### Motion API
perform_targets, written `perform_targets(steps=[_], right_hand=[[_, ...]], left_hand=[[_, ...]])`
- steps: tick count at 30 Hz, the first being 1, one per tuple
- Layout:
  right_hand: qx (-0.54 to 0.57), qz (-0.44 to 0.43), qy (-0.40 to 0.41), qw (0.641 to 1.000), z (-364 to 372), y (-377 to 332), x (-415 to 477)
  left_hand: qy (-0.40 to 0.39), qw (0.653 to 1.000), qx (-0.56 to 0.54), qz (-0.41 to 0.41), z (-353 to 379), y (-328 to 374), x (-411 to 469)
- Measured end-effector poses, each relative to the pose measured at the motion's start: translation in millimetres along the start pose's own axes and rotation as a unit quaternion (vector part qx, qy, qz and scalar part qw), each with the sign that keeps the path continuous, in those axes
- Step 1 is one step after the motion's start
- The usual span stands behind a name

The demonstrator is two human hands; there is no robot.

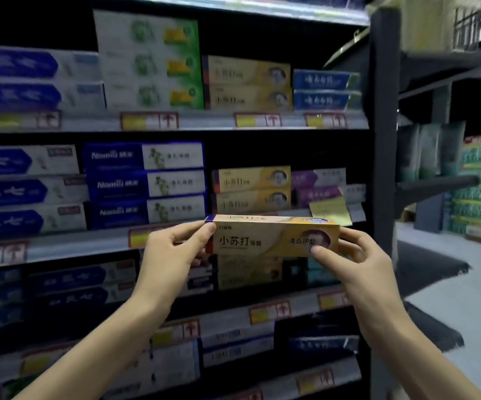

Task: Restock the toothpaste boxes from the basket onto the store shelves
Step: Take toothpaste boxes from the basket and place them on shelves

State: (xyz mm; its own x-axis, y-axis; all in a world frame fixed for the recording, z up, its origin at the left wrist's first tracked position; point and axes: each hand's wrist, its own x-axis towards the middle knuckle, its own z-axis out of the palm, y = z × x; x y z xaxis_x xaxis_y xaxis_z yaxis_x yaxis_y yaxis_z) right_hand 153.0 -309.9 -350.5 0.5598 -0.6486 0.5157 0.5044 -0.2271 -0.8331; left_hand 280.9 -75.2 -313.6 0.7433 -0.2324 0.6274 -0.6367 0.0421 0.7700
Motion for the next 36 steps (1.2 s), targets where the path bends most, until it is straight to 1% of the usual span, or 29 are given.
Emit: perform_targets(steps=[3,7,12,19,23,28,32,36], right_hand=[[0.017,-0.025,0.003,1.000,9,-6,30],[0.024,-0.047,0.015,0.999,21,-12,76],[0.022,-0.087,-0.003,0.996,39,-21,139],[0.010,-0.115,-0.015,0.993,71,-8,199],[-0.007,-0.110,-0.020,0.994,81,2,221],[-0.020,-0.089,-0.011,0.996,88,7,238],[-0.070,-0.055,0.004,0.996,91,25,237],[-0.081,-0.067,0.022,0.994,88,27,231]], left_hand=[[0.031,0.999,0.004,0.027,9,17,29],[0.068,0.997,0.027,0.036,18,25,73],[0.131,0.989,0.046,0.045,34,32,117],[0.200,0.976,0.079,0.028,45,16,165],[0.244,0.963,0.113,0.032,49,11,181],[0.255,0.955,0.150,0.034,53,11,190],[0.236,0.944,0.217,0.073,52,6,186],[0.226,0.939,0.239,0.098,46,4,181]])
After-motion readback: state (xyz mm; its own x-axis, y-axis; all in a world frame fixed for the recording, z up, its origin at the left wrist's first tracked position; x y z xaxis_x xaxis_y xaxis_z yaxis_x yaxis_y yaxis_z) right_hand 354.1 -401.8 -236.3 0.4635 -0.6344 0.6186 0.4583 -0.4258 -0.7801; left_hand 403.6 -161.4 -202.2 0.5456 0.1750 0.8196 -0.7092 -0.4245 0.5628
